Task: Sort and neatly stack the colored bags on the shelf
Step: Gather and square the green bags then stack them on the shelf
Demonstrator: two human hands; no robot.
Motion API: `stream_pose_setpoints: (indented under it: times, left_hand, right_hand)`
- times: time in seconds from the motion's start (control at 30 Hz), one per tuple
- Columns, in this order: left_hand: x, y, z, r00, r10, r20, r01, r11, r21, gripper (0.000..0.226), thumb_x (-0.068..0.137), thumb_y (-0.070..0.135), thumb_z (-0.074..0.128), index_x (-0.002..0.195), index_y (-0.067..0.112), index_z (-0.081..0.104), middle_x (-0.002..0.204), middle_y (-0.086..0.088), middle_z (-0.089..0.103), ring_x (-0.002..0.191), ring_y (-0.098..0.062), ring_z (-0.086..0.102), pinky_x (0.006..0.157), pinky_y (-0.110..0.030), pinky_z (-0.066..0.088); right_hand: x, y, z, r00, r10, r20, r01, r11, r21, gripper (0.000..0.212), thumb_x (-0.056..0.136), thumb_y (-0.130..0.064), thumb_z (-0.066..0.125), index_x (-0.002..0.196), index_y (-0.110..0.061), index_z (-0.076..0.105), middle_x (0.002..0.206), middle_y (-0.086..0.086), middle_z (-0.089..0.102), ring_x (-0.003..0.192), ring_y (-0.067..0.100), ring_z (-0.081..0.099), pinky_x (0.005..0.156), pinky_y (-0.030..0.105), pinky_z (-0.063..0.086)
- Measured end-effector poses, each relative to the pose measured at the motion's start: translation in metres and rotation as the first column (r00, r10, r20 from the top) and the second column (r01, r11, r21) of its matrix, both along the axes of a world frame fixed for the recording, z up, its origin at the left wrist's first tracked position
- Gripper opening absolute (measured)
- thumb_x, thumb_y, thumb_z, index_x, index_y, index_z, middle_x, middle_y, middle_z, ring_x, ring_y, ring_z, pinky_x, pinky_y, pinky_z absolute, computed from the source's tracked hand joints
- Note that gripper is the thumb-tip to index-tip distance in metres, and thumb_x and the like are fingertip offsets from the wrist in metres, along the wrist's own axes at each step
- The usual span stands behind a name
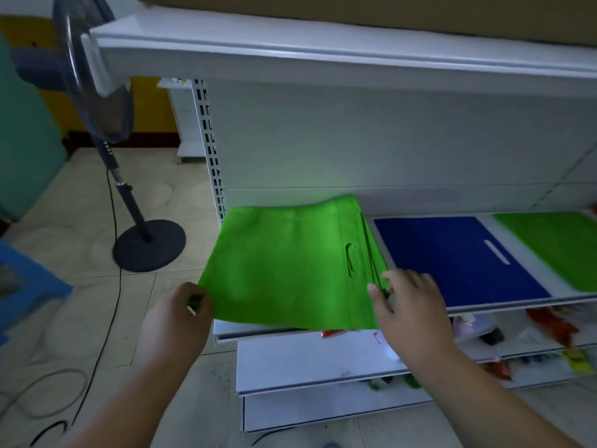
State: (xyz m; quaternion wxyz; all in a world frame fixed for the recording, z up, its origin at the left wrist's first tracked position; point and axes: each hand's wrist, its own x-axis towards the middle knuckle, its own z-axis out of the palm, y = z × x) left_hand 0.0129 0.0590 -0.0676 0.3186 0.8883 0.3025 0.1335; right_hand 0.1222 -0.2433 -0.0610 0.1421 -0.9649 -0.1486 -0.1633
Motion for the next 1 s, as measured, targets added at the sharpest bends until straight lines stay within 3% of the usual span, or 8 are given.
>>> stream_pose_setpoints:
  times: [0.1,0.2,0.3,0.37,0.43,0.67,0.83,1.0]
  left_hand:
    - [0.002,0.005,-0.002,0.992,-0.078,-0.096,0.061,0.984,-0.167,0.021,0.088,0.012,0.058,0.097,0.029,0.052,0.073,-0.005,0.059,0.051,-0.02,0.05,0.046,-0.025,0.035]
    - [0.006,0.005,0.0,0.977,-0.149,-0.149,0.106,0.959,-0.264,0.026,0.088,0.005,0.054,0.091,0.031,0.055,0.08,-0.011,0.062,0.051,-0.019,0.047,0.044,-0.024,0.033]
    - [0.004,0.0,0.002,0.977,-0.153,-0.146,0.114,0.963,-0.244,0.029,0.089,0.004,0.052,0.083,0.031,0.06,0.076,-0.006,0.063,0.051,-0.02,0.05,0.045,-0.024,0.034]
    - [0.0,-0.009,0.001,0.979,-0.139,-0.147,0.113,0.979,-0.171,0.028,0.092,0.008,0.05,0.086,0.033,0.06,0.071,-0.002,0.064,0.051,-0.022,0.055,0.046,-0.027,0.037]
    - [0.0,-0.026,0.001,0.987,-0.12,-0.104,0.106,0.987,-0.124,0.027,0.096,0.012,0.047,0.097,0.035,0.061,0.069,-0.001,0.063,0.054,-0.024,0.058,0.047,-0.03,0.043]
    - [0.044,-0.133,0.013,0.971,-0.213,0.107,0.217,0.976,-0.021,0.035,0.096,0.017,0.051,0.119,0.04,0.063,0.055,0.0,0.058,0.05,-0.022,0.054,0.046,-0.03,0.038]
    - [0.1,-0.264,0.02,0.91,-0.377,0.171,0.383,0.924,-0.003,0.035,0.096,0.015,0.052,0.122,0.036,0.064,0.053,0.001,0.055,0.048,-0.023,0.051,0.047,-0.029,0.035]
    - [0.148,-0.4,0.024,0.848,-0.491,0.201,0.505,0.863,-0.021,0.033,0.096,0.019,0.051,0.122,0.037,0.063,0.072,0.004,0.066,0.053,-0.019,0.056,0.051,-0.029,0.042]
  right_hand:
    - [0.0,0.001,0.004,0.936,-0.07,-0.346,0.108,0.99,0.093,0.051,0.092,-0.046,0.056,0.135,-0.021,0.045,0.104,0.006,0.062,0.09,0.024,0.057,0.07,0.03,0.04]
    - [0.002,0.006,0.007,0.819,0.047,-0.572,0.135,0.953,0.272,0.06,0.092,-0.031,0.064,0.143,-0.036,0.034,0.127,0.011,0.057,0.101,0.021,0.06,0.067,0.025,0.042]
    - [0.0,0.003,0.012,0.872,0.113,-0.476,0.022,0.963,0.269,0.051,0.094,-0.026,0.061,0.141,-0.037,0.043,0.124,0.002,0.063,0.109,0.018,0.061,0.078,0.025,0.045]
    - [-0.002,-0.003,0.018,0.933,0.121,-0.338,-0.057,0.979,0.194,0.045,0.096,-0.03,0.058,0.14,-0.036,0.049,0.08,-0.011,0.065,0.07,0.004,0.06,0.062,0.022,0.042]
    - [-0.002,-0.015,0.025,0.975,0.105,-0.194,-0.071,0.982,0.174,0.043,0.096,-0.032,0.056,0.139,-0.035,0.051,0.059,-0.01,0.057,0.051,0.004,0.045,0.051,0.024,0.035]
    - [0.004,-0.126,0.042,0.993,-0.1,-0.06,0.112,0.956,0.27,0.045,0.098,-0.035,0.051,0.142,-0.038,0.045,0.077,-0.002,0.067,0.066,0.017,0.059,0.062,0.028,0.045]
    - [0.014,-0.268,0.046,0.969,-0.248,0.0,0.24,0.937,0.253,0.046,0.098,-0.034,0.052,0.144,-0.033,0.045,0.112,0.007,0.071,0.091,0.028,0.067,0.073,0.034,0.051]
    - [0.024,-0.409,0.047,0.934,-0.358,0.006,0.339,0.89,0.303,0.047,0.097,-0.032,0.055,0.143,-0.032,0.046,0.094,0.01,0.073,0.069,0.024,0.062,0.06,0.03,0.046]
